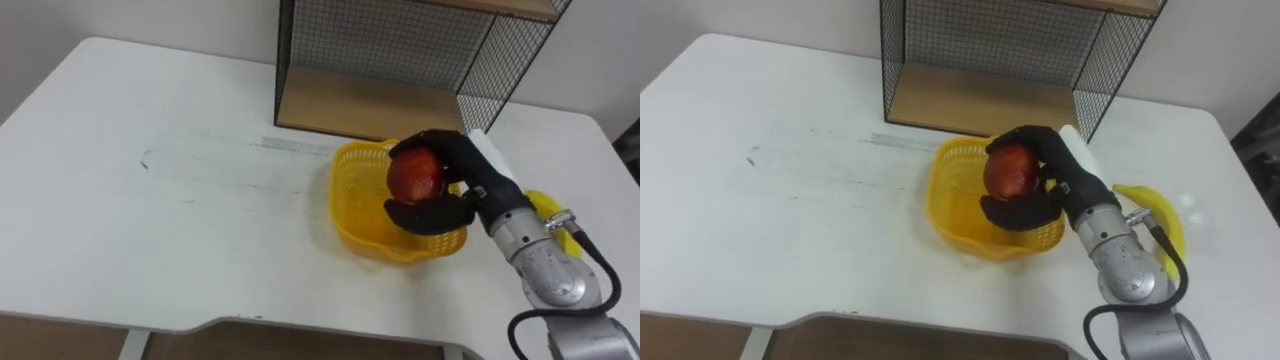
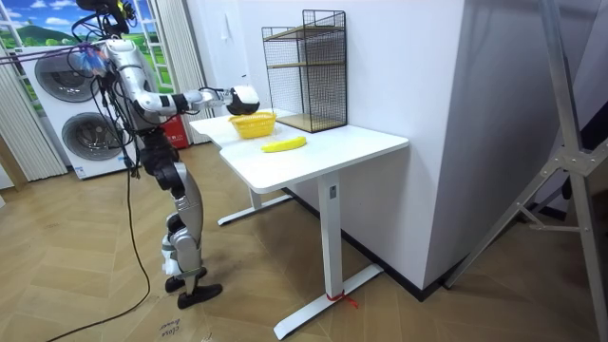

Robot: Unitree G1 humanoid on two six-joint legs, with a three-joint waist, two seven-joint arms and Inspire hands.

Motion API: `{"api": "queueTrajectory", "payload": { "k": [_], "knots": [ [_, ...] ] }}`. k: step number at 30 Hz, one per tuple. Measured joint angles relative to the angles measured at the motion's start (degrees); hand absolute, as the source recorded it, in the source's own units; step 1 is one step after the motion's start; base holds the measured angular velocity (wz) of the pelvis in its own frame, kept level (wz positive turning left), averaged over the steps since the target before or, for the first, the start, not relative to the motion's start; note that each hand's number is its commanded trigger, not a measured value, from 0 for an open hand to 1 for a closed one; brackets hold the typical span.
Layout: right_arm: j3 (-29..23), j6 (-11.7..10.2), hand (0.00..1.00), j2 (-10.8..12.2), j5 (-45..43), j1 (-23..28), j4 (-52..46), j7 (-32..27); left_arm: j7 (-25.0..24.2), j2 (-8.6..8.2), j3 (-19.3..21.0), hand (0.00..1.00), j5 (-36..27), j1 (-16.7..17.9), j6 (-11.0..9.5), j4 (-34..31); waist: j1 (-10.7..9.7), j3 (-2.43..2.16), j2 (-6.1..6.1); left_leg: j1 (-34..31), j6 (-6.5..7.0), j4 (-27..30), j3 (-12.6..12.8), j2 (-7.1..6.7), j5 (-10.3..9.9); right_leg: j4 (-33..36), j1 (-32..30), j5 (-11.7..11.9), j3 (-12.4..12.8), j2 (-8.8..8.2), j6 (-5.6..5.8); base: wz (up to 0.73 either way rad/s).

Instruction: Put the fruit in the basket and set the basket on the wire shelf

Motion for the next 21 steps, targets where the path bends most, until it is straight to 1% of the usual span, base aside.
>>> {"api": "queueTrajectory", "payload": {
  "k": [1,2,3,4,5,6,15,21],
  "knots": [
    [0.44,0.0,1.0,0.11,-0.01,0.0,0.0,0.16,0.0,0.01,-0.2,0.0,0.0,-0.18,0.0,0.43,-0.05,0.01,0.0,-0.06,0.01,0.0,-0.17,-0.02,0.0,0.0,0.0,0.0,-0.2,-0.03,0.0,0.07],
    [0.82,0.0,0.83,0.13,0.0,0.0,0.0,0.37,0.01,0.04,-0.57,0.0,0.0,-0.37,0.0,0.73,-0.06,0.02,0.0,-0.11,0.01,0.0,-0.32,-0.02,0.01,0.0,0.0,0.0,-0.35,-0.04,0.0,0.07],
    [0.95,0.0,0.6,0.17,-0.01,0.0,0.0,0.4,0.01,0.03,-0.63,0.0,0.0,-0.41,-0.02,0.73,-0.07,0.02,0.0,-0.14,0.01,0.01,-0.4,-0.02,0.01,-0.01,0.0,0.0,-0.42,-0.04,0.0,0.08],
    [1.0,0.0,0.21,0.3,0.0,0.0,0.0,0.42,0.01,0.03,-0.66,0.0,0.0,-0.53,-0.05,0.72,-0.15,0.02,-0.01,-0.24,0.01,0.03,-0.69,-0.04,0.01,-0.01,0.0,0.0,-0.67,-0.07,0.0,0.09],
    [0.99,0.0,0.12,0.3,0.0,0.0,0.0,0.42,0.01,0.04,-0.67,0.0,0.0,-0.61,-0.07,0.72,-0.17,0.02,0.0,-0.33,0.02,0.06,-0.9,-0.05,0.01,-0.01,-0.05,0.0,-0.75,-0.07,0.0,0.08],
    [0.99,0.0,0.0,0.3,0.0,0.0,0.0,0.42,0.01,0.04,-0.67,0.0,0.0,-0.67,-0.07,0.71,-0.17,0.02,0.0,-0.41,0.02,0.08,-0.94,-0.05,0.01,-0.02,-0.11,0.0,-0.76,-0.06,0.0,0.04],
    [0.98,0.02,0.0,0.3,0.03,0.0,0.0,0.39,0.01,0.06,-0.68,0.0,0.0,-0.8,-0.06,0.71,-0.21,0.03,0.17,-0.86,0.03,0.2,-0.97,-0.05,0.01,-0.01,-0.5,0.0,-0.77,-0.08,0.0,0.0],
    [0.98,0.02,0.0,0.3,0.06,0.0,0.0,0.35,0.31,0.06,-0.67,0.0,0.0,-0.79,-0.04,0.71,-0.27,-0.14,0.44,-0.84,0.03,0.19,-0.89,-0.05,0.02,0.0,-0.54,0.0,-0.71,-0.09,0.0,0.0]
  ]
}}
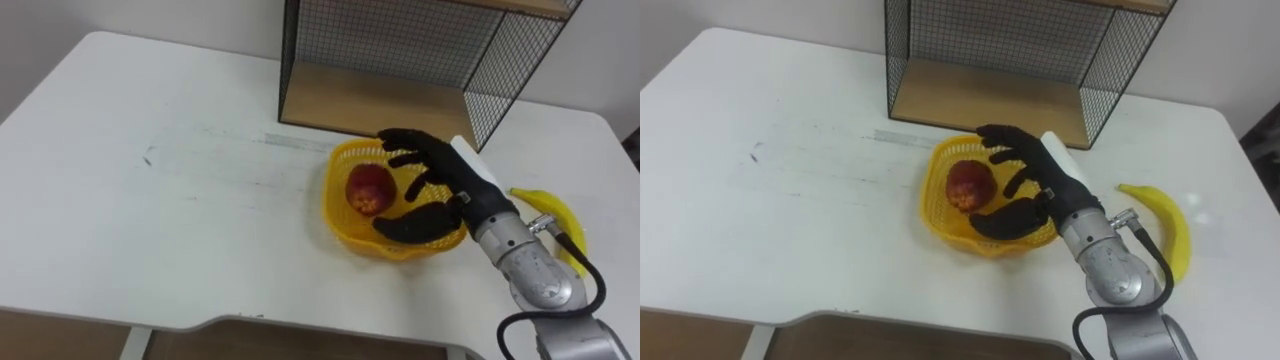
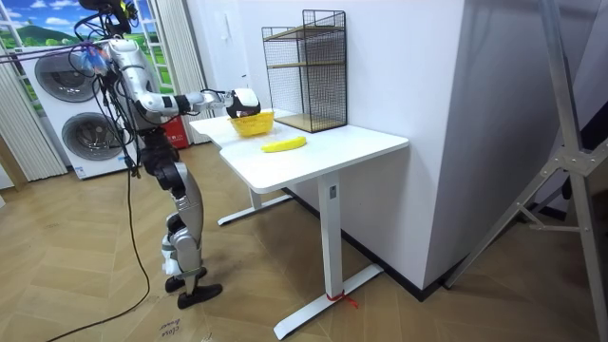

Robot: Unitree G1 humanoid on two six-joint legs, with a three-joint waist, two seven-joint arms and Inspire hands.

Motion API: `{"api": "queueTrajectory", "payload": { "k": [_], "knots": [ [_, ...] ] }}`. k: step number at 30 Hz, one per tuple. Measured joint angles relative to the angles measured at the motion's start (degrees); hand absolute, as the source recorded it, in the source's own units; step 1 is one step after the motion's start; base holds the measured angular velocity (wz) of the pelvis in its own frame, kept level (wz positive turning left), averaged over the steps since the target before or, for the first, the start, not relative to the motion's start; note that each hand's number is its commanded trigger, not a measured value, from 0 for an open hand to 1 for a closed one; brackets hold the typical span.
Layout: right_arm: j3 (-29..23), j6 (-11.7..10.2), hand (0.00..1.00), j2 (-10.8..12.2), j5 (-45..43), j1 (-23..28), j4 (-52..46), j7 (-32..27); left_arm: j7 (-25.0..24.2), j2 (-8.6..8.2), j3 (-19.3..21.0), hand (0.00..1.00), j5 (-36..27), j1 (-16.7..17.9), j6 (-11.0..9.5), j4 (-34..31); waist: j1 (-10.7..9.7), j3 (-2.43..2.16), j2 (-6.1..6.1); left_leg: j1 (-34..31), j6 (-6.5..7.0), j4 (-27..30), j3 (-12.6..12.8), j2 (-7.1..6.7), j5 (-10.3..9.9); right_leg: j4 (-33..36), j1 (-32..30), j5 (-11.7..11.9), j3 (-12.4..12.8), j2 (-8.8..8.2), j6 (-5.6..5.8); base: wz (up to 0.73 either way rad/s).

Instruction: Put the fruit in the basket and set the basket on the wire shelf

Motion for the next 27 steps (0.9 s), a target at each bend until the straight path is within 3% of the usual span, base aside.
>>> {"api": "queueTrajectory", "payload": {
  "k": [27],
  "knots": [
    [-0.93,0.35,0.0,0.01,1.86,0.0,0.1,-1.79,0.5,-0.09,0.09,0.0,-0.01,0.5,-0.01,0.03,-0.18,0.01,0.59,0.66,0.02,-0.05,0.09,0.0,0.01,0.01,0.59,0.0,0.0,0.0,0.0,0.0]
  ]
}}
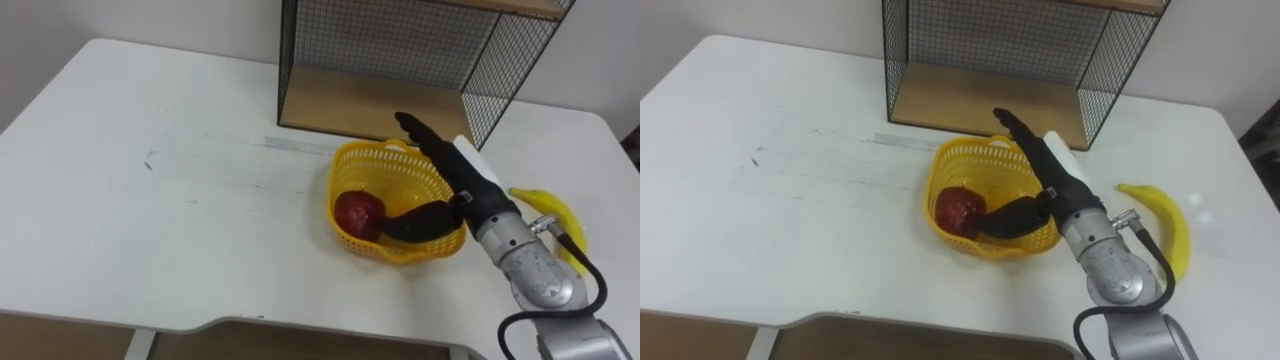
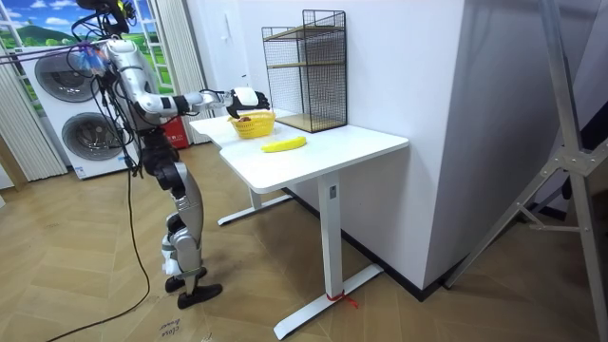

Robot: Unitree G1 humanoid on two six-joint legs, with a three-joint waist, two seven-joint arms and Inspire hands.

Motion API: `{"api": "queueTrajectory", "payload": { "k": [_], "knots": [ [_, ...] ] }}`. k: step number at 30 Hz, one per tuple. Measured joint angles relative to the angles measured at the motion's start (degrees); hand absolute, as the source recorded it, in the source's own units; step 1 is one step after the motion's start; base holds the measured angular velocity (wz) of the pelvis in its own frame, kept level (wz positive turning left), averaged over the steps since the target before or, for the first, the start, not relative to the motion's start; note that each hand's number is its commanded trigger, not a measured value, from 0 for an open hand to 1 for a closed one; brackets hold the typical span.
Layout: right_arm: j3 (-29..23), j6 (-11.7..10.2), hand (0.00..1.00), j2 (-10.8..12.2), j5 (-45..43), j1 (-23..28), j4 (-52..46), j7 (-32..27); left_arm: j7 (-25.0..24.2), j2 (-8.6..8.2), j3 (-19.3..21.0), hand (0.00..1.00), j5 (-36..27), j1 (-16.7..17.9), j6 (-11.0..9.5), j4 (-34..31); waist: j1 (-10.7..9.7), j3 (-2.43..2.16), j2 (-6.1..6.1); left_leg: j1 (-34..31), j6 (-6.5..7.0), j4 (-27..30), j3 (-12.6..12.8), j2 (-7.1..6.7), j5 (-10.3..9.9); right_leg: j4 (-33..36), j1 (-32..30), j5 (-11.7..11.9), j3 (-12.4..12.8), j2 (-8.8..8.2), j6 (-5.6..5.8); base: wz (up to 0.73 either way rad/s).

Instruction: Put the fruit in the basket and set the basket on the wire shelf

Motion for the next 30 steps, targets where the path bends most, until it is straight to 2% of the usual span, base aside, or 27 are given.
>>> {"api": "queueTrajectory", "payload": {
  "k": [3,9,14,19,24,30],
  "knots": [
    [-2.51,-0.03,0.0,-0.01,-0.28,-0.03,-0.01,-1.44,0.03,-0.15,0.19,0.0,0.01,0.2,0.0,-0.08,-0.03,0.02,0.21,0.03,0.0,0.01,0.0,-0.02,0.0,0.06,0.05,0.0,0.03,-0.01,0.0,0.0],
    [-7.59,-0.19,0.0,-0.03,-0.41,-0.13,-0.02,-8.16,0.18,-0.57,0.99,0.0,0.04,1.44,-0.08,-2.21,-0.31,-0.06,0.57,0.12,0.0,0.02,0.06,-0.01,0.0,0.12,0.1,0.0,0.3,0.04,0.0,0.0],
    [-10.73,-1.23,0.0,-0.07,0.29,-0.14,-0.02,-11.44,0.18,-0.82,2.31,0.0,0.05,2.95,-0.45,-2.72,-1.48,-0.25,0.15,0.15,0.0,-0.03,0.09,-0.01,0.0,0.13,0.14,0.0,0.2,0.04,0.0,0.0],
    [-13.07,-1.27,0.0,-0.22,1.53,-0.12,0.02,-15.09,0.18,-0.88,2.52,0.0,0.04,3.75,-0.44,-2.59,-1.84,-0.14,-0.19,0.27,0.0,-0.18,0.71,0.03,0.0,0.11,0.03,0.0,0.72,0.1,0.0,-0.06],
    [-14.27,-1.31,0.0,-0.28,1.9,-0.12,0.07,-18.06,0.37,-0.85,4.36,0.0,0.02,3.73,-0.59,-2.61,-2.34,-0.14,-0.58,0.22,0.01,-0.21,0.69,0.03,0.0,0.13,-0.03,0.0,0.69,0.11,0.0,0.0],
    [-16.78,-1.68,0.0,-0.49,2.91,-0.8,5.08,-21.32,0.44,-0.85,4.75,0.0,-0.02,4.29,-0.12,-2.91,-2.54,-0.27,-0.86,0.29,0.01,-0.35,0.5,0.02,0.0,0.04,0.05,0.0,0.62,0.13,0.0,0.0]
  ]
}}
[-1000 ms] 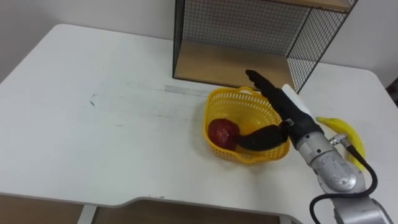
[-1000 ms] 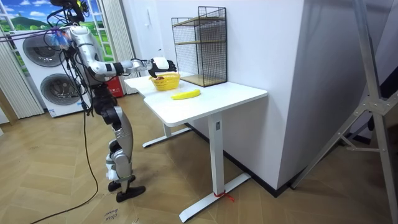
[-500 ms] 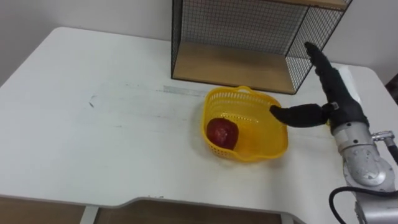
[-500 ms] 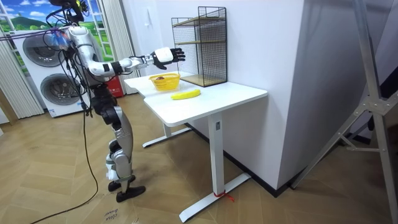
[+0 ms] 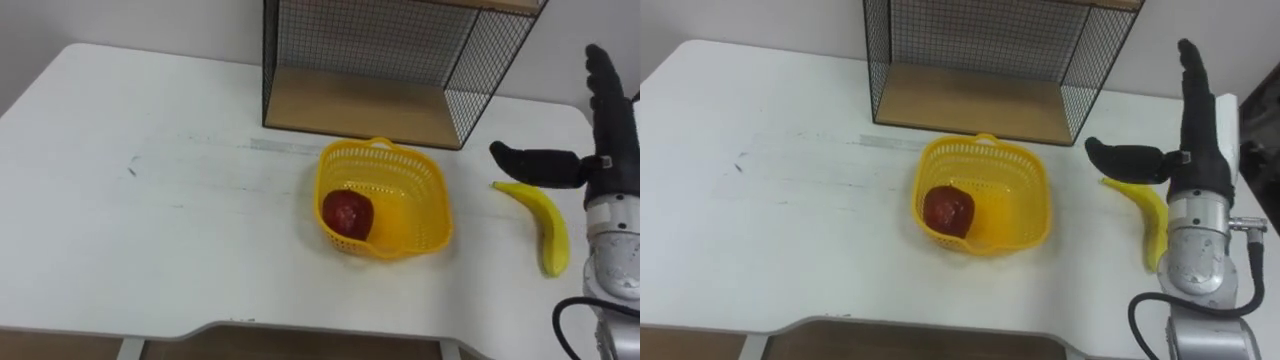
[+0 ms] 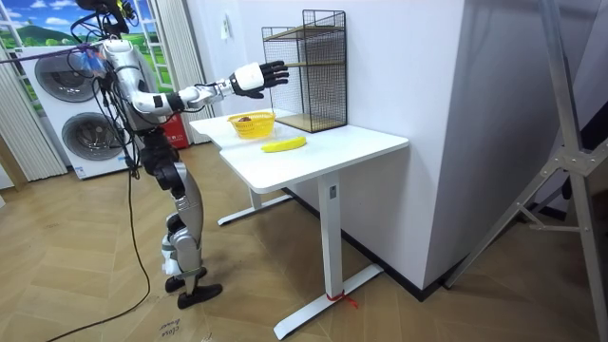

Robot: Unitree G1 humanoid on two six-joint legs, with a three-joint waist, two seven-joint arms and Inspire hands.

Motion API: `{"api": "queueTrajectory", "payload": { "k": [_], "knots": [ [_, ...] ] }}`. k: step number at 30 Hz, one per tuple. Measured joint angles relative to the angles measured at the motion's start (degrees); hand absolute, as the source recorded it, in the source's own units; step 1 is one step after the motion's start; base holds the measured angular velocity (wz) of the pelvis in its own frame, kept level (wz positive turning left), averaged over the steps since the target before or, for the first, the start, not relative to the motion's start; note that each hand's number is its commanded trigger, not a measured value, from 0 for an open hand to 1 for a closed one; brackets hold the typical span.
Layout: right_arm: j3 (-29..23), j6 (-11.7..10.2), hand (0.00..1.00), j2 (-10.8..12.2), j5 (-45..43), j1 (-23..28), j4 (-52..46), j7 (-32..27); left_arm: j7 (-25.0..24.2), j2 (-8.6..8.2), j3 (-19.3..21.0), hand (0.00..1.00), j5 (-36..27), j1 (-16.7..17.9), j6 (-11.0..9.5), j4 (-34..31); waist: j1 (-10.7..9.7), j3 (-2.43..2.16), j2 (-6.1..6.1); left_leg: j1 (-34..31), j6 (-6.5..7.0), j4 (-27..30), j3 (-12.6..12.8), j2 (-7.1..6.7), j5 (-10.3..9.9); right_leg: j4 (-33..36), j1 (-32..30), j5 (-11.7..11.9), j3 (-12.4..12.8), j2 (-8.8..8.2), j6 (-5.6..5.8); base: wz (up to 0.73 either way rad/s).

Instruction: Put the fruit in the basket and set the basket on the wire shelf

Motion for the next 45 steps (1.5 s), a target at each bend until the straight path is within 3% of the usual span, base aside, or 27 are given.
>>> {"api": "queueTrajectory", "payload": {
  "k": [5,7,17,27,35,45],
  "knots": [
    [-0.53,1.28,0.0,-1.03,1.0,-2.12,8.64,-1.53,-0.03,0.02,0.3,0.0,0.06,0.24,1.74,-1.96,-0.66,-0.14,-0.23,-0.33,0.02,0.14,-0.29,-0.04,0.01,0.03,-0.19,0.0,-0.48,-0.11,0.0,0.02],
    [-0.67,2.73,0.0,-1.5,1.47,-2.13,9.17,-1.53,-0.06,0.03,0.35,0.0,0.04,0.29,2.37,-2.78,-0.67,-0.07,-0.05,-0.43,0.03,0.17,-0.45,-0.04,0.02,0.04,-0.25,-0.01,-0.62,-0.12,0.0,0.05],
    [-0.78,4.95,0.0,-1.6,3.13,-4.43,14.26,-0.5,-0.07,0.04,0.33,0.0,0.0,1.29,4.01,-5.06,-0.62,-0.05,0.0,-0.19,-0.01,0.18,-0.49,-0.06,0.12,0.08,-0.06,-0.01,-0.65,-0.15,-0.01,0.0],
    [-0.76,5.55,0.0,-2.45,6.98,-7.66,24.89,3.35,-0.74,0.12,0.57,0.0,-0.02,1.95,4.27,-5.11,-0.59,-0.02,-0.45,-0.16,-0.04,0.17,-0.49,-0.05,0.2,0.11,-0.02,-0.01,-0.72,-0.17,-0.02,0.0],
    [-0.76,6.56,0.0,-3.68,8.75,-9.68,29.41,8.71,-3.26,0.21,2.22,0.0,-0.04,2.02,4.75,-4.97,-0.56,0.05,-1.66,-0.19,-0.04,0.2,-0.74,-0.1,0.22,0.07,0.05,-0.01,-0.68,-0.18,-0.02,0.0],
    [-0.35,6.66,0.0,-5.24,8.97,-13.16,39.99,13.63,-3.49,0.2,2.23,0.0,0.02,2.16,5.24,-4.15,-0.16,0.31,-0.65,0.27,-0.04,0.29,-1.07,-0.13,0.23,-0.11,0.67,-0.01,-0.91,-0.18,-0.02,0.01]
  ]
}}
